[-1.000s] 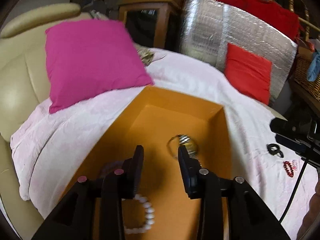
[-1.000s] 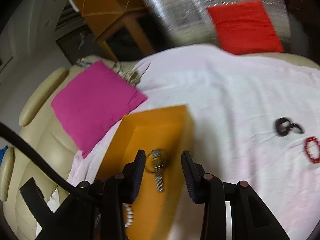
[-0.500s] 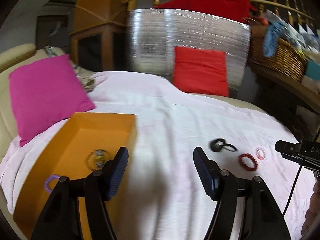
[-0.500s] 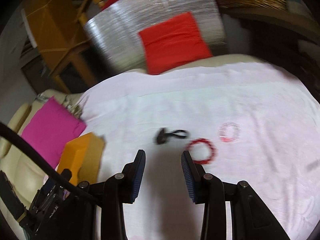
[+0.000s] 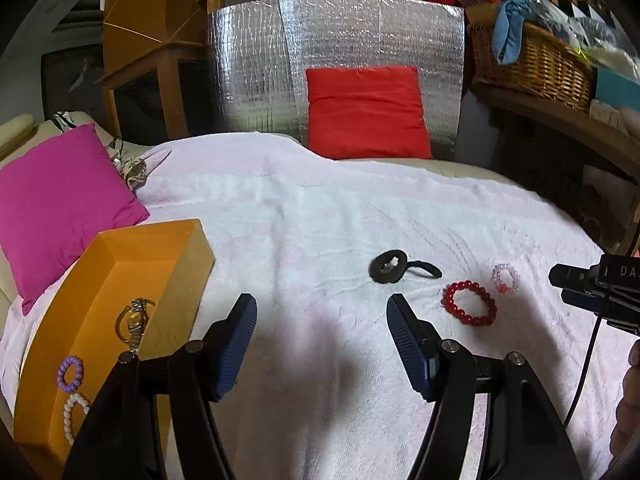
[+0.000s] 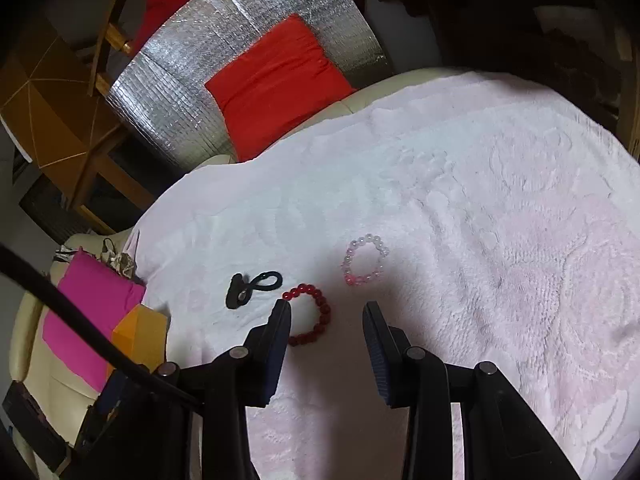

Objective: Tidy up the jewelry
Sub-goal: 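Grasp the red bead bracelet with the right tool while the left tool approaches the black hair tie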

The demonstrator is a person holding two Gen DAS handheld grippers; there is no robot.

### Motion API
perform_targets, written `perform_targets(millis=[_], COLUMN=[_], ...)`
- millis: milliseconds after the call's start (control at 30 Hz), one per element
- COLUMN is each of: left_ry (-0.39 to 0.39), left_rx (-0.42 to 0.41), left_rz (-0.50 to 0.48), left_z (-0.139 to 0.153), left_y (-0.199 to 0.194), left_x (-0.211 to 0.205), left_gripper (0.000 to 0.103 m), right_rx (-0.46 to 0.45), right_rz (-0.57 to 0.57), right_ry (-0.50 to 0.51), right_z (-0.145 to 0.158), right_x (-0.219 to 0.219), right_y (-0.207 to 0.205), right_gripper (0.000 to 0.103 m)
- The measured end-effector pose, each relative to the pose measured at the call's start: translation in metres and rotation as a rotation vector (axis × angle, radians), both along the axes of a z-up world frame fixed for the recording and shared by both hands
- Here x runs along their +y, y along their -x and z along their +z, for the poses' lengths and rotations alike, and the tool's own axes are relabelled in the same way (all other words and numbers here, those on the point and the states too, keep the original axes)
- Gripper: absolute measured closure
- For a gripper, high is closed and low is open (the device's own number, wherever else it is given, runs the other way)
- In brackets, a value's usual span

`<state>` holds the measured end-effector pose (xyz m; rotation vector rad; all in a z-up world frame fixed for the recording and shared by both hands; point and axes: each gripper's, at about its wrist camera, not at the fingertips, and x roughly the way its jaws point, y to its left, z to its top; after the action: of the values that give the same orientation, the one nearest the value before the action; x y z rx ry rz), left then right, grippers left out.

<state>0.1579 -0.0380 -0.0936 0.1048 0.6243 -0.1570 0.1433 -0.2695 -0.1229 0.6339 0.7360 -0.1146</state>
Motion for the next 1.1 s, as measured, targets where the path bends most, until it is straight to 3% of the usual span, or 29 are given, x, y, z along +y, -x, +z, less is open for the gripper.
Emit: perform_targets(millis=[333,667,1000,1100], left_ry=[0.003,0.044,0.058,0.077], left_rx=[0.106,0.127,0.096,0.088], left_rz=[0.04,0.033,-0.058,-0.116], left_z=[-0.023,-0.032,-0.03,-0.029], left_y=[-0.022,-0.041,-0.047,-0.051], left_x=[0.011,0.009,-0.019,-0.027], left_gripper=[0.035,0.035,0.035,0.035], right_rx=[0.085,0.106,0.131,0.125], right_rz=[0.037,0.092,0.122,0.124], right_ry=[-0.069,-0.111,0.025,0.097], right_z=[-0.032,-0.041,-0.05,-0.05], right_x=[-0.018,-0.018,0.015,0.024], right_y=[-0.025,-0.045,-0.067,-0.07], right_gripper=[0.063,0.063,0.064,0.076])
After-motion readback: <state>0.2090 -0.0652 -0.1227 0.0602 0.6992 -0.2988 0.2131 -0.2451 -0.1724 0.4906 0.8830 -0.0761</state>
